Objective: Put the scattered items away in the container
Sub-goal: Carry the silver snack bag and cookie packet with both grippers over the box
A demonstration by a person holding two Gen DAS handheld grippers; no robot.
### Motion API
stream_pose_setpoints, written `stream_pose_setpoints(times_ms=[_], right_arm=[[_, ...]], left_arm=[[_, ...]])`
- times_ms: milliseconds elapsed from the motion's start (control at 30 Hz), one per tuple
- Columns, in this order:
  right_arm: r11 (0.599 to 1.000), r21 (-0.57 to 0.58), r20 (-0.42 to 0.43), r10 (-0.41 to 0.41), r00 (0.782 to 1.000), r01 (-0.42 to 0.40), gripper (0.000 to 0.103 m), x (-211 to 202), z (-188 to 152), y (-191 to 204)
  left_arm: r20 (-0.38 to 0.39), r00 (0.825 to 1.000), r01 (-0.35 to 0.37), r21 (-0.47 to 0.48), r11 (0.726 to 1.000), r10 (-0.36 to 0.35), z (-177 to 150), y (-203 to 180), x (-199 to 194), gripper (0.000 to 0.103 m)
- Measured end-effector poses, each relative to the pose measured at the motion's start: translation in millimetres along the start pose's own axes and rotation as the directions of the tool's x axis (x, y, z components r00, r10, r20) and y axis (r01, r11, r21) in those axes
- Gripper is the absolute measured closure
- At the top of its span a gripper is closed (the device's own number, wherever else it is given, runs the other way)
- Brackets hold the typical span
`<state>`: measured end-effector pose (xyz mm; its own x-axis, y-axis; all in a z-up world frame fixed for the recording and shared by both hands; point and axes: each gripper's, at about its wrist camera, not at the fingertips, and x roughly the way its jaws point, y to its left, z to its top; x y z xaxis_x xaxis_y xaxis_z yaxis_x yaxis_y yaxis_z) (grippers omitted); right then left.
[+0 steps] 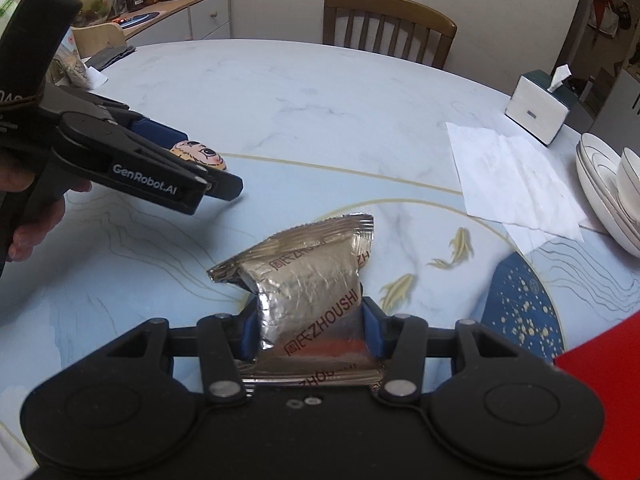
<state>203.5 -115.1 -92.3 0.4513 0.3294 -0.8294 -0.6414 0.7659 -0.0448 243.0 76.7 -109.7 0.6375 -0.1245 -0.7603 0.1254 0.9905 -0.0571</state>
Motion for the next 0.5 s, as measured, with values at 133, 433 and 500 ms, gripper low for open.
stream_pose_setpoints(times_ms=[133,433,500], right_arm=[[1.000,0.017,-0.007,-0.011,1.000,0.011,0.055,-4.8,-4.3,-2.5],[0.997,0.067,-0.002,-0.029,1.000,0.029,0.056,-23.9,-14.2,-9.1],[0.996,0.078,-0.001,-0.033,0.999,0.033,0.056,-30.3,-17.7,-10.6]], left_arm=[[-0.002,1.000,-0.018,0.029,0.999,0.018,0.7,-5.9,-0.7,0.041],[-0.014,0.999,-0.028,0.066,0.997,0.029,-2.0,-20.7,-7.4,0.053],[-0.011,1.000,-0.022,0.070,0.997,0.022,-3.9,-26.5,-12.6,0.053]])
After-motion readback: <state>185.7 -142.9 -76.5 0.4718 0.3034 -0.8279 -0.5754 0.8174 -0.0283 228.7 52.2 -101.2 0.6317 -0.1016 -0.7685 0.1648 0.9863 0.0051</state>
